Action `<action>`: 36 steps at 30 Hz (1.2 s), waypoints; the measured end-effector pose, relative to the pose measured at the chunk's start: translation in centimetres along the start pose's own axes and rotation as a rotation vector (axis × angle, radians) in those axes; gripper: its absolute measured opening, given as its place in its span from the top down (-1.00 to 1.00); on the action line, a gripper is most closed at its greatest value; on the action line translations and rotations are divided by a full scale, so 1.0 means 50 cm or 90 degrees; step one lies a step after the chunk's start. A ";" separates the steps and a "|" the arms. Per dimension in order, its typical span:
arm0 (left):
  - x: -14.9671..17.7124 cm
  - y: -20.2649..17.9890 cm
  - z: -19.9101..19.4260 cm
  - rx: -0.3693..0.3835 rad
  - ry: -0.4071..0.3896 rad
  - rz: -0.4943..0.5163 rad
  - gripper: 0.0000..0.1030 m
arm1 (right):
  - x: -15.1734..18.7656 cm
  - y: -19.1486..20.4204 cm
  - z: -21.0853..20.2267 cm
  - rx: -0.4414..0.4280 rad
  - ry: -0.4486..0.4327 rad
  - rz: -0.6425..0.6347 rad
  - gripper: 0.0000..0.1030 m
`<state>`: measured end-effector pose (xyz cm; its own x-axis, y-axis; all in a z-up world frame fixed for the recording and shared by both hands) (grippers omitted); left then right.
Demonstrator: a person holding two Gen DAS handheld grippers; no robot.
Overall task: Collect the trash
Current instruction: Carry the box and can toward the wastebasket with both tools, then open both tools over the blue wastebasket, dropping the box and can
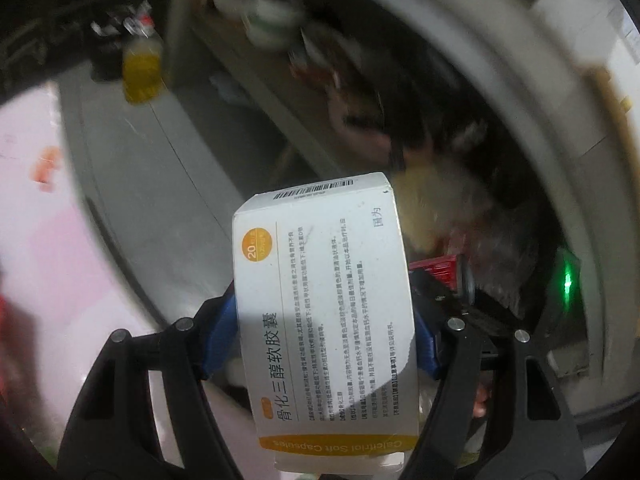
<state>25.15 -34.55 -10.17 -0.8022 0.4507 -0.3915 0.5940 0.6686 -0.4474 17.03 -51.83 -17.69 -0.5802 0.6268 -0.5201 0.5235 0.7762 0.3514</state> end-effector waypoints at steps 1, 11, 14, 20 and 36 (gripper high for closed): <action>0.001 -0.009 0.044 -0.007 0.025 0.001 -0.33 | 0.012 -0.024 0.024 0.005 0.012 0.019 -0.24; -0.012 -0.007 0.324 -0.075 0.151 -0.007 -0.36 | 0.117 -0.193 0.195 0.042 0.094 0.148 -0.24; -0.024 0.009 0.393 -0.085 0.168 -0.029 -0.57 | 0.140 -0.211 0.212 0.046 0.103 0.164 -0.25; -0.047 0.017 0.403 -0.086 0.149 -0.054 -0.57 | 0.161 -0.239 0.228 0.053 0.105 0.171 -0.25; -0.045 -0.043 0.029 -0.077 -0.007 0.072 -0.57 | 0.144 -0.227 0.366 0.115 0.165 0.080 -0.34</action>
Point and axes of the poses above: each gripper's, at about its wrist camera, not at the fingertips, and z roughly the way its jaws point, y to its left, x to its underside, the point moved 10 cm from there along z, roughly the way its jaws point
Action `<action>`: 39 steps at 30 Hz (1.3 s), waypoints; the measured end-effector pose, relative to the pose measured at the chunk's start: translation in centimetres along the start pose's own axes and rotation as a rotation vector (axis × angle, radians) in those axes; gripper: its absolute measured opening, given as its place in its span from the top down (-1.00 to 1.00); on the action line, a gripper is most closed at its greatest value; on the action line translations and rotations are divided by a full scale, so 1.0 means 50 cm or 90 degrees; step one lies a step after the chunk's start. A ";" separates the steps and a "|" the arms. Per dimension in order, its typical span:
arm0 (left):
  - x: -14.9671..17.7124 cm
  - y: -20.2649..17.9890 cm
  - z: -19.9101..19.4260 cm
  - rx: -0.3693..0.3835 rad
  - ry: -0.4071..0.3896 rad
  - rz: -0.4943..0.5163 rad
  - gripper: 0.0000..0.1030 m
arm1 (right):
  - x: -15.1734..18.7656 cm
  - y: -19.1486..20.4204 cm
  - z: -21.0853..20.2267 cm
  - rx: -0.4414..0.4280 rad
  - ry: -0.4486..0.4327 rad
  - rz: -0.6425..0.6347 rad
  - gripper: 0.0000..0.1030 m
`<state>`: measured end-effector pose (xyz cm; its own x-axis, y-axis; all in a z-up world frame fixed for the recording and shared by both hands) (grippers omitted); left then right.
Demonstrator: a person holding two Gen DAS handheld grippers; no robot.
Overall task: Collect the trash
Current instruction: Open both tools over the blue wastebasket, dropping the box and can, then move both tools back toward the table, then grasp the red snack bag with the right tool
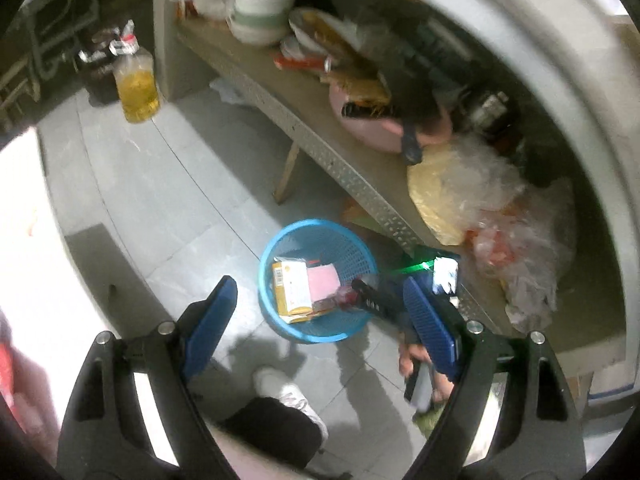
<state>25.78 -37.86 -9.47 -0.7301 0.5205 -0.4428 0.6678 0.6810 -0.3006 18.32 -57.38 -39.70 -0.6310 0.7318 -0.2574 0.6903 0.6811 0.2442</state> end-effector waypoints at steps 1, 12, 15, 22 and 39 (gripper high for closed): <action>0.010 0.016 -0.043 -0.012 -0.028 0.002 -0.57 | -0.002 0.001 -0.002 0.002 -0.004 -0.001 -0.35; 0.153 0.179 -0.312 -0.097 -0.170 -0.035 -0.57 | 0.012 0.046 -0.188 -0.010 -0.098 -0.048 -0.38; 0.210 0.239 -0.384 -0.139 -0.203 -0.060 -0.57 | 0.033 0.091 -0.262 -0.043 -0.120 -0.081 -0.48; 0.349 0.355 -0.486 -0.202 -0.229 -0.127 -0.57 | 0.097 0.248 -0.387 -0.168 -0.119 -0.161 -0.49; 0.475 0.508 -0.502 -0.215 -0.263 -0.275 -0.36 | 0.285 0.772 -0.464 -0.540 0.106 -0.269 -0.39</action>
Point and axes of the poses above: each gripper's, at about its wrist camera, not at the fingertips, and z roughly the way its jaws point, y to its left, x to its underside, the point moved 10 cm from there along z, roughly the way its jaws point
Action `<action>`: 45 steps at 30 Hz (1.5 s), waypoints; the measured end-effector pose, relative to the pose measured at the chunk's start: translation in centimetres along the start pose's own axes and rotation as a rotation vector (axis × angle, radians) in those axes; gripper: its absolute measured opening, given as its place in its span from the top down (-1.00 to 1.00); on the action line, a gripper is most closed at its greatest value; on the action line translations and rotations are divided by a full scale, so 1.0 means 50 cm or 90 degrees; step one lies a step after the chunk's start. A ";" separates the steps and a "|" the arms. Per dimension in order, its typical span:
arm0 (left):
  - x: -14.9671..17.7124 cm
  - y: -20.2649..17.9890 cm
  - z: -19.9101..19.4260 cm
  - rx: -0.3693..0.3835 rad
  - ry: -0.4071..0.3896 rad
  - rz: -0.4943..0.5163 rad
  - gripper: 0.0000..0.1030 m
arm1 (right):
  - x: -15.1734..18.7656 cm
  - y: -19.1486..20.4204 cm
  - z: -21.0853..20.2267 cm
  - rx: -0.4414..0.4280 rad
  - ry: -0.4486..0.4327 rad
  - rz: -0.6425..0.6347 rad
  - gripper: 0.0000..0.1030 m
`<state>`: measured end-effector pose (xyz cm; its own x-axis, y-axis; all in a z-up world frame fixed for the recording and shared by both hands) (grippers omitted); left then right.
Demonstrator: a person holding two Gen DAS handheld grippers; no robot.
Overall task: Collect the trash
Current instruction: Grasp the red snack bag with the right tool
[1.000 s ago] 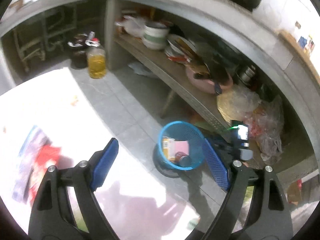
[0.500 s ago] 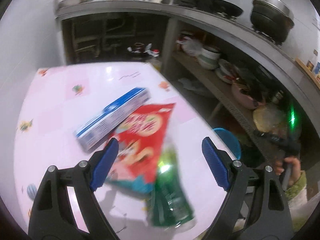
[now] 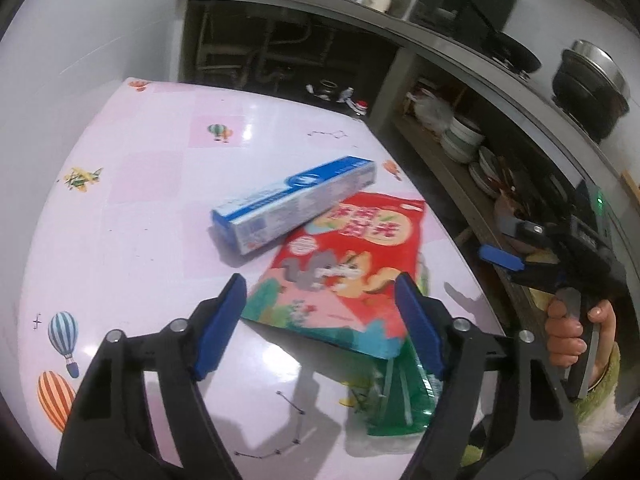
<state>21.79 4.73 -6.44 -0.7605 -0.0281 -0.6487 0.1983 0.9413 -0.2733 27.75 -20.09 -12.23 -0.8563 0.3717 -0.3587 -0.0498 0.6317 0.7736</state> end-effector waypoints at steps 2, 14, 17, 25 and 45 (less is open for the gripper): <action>-0.002 0.020 0.005 -0.007 -0.006 -0.007 -0.27 | -0.010 0.006 0.042 -0.009 0.021 0.016 -0.34; 0.021 0.087 0.106 0.031 0.044 -0.086 0.33 | -0.026 0.039 0.149 -0.016 0.064 0.048 0.15; 0.029 0.095 0.119 0.042 0.053 -0.103 0.37 | -0.023 0.059 0.144 -0.023 0.062 0.038 0.22; 0.047 0.104 0.140 0.063 0.062 -0.121 0.38 | 0.012 0.094 0.160 -0.011 0.086 0.018 0.30; 0.000 0.125 0.032 0.094 -0.027 -0.113 0.24 | 0.032 0.088 0.082 -0.094 0.090 0.086 0.94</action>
Point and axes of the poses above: each gripper's, at about its wrist camera, not at the fingertips, and z roughly the way its jaws point, y to its left, x to its underside, the point moved 10 cm from there along z, roughly the way its jaws point
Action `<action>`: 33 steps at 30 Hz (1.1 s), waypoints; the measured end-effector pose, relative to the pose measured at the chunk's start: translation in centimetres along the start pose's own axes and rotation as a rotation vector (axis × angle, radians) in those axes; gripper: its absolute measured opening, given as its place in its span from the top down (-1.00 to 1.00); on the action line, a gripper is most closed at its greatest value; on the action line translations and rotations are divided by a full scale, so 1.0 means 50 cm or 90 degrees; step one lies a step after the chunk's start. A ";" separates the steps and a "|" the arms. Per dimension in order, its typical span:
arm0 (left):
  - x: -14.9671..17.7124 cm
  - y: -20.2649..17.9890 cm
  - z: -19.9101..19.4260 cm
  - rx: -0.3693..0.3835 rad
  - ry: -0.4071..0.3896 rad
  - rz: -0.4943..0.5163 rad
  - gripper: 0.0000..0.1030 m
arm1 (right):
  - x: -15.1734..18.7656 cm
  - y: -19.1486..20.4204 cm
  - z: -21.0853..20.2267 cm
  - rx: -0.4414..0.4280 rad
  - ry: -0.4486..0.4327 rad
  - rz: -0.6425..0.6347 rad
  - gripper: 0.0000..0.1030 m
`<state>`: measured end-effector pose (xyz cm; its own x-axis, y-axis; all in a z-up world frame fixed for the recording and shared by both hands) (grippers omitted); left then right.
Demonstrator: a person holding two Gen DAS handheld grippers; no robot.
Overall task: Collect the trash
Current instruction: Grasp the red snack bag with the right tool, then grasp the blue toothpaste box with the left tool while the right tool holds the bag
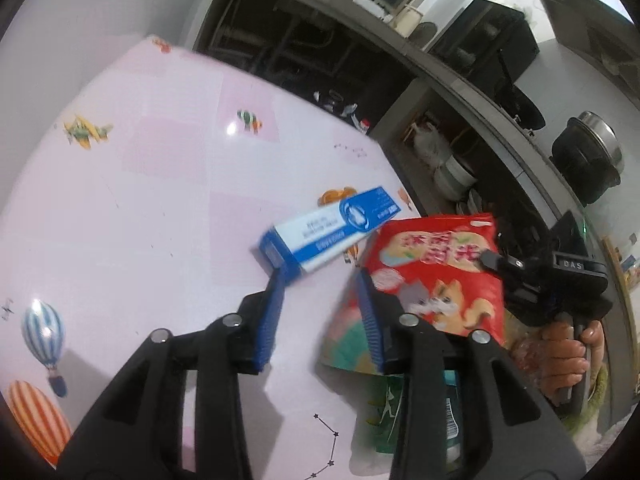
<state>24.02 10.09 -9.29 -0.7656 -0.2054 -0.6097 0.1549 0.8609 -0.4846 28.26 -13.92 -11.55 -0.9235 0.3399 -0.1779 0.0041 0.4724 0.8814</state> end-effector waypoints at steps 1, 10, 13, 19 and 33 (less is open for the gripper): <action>-0.003 -0.001 -0.003 -0.001 -0.002 0.006 0.21 | 0.000 -0.004 -0.021 -0.014 -0.007 0.012 0.94; -0.050 -0.016 -0.003 -0.008 0.001 0.039 -0.26 | -0.002 -0.031 -0.169 -0.071 -0.087 0.047 0.94; -0.068 -0.036 0.027 -0.012 0.015 0.065 -0.36 | -0.004 -0.059 -0.221 -0.085 -0.121 0.063 0.94; -0.084 -0.082 0.113 -0.053 0.057 0.177 -0.40 | 0.008 -0.130 -0.275 -0.107 -0.154 0.116 0.94; -0.048 -0.094 0.285 -0.178 0.194 0.384 -0.09 | 0.028 -0.198 -0.271 -0.138 -0.151 0.167 0.94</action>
<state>34.03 -0.10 -14.50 -0.7431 0.4458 -0.4991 0.4705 0.8784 0.0841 21.73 -29.14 -14.59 -0.7878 0.6159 -0.0087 0.1228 0.1708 0.9776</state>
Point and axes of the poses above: each gripper's, at about its wrist camera, not at the fingertips, and z roughly the way its jaws point, y to its left, x to its underside, the point moved 10 cm from there along z, roughly the way its jaws point
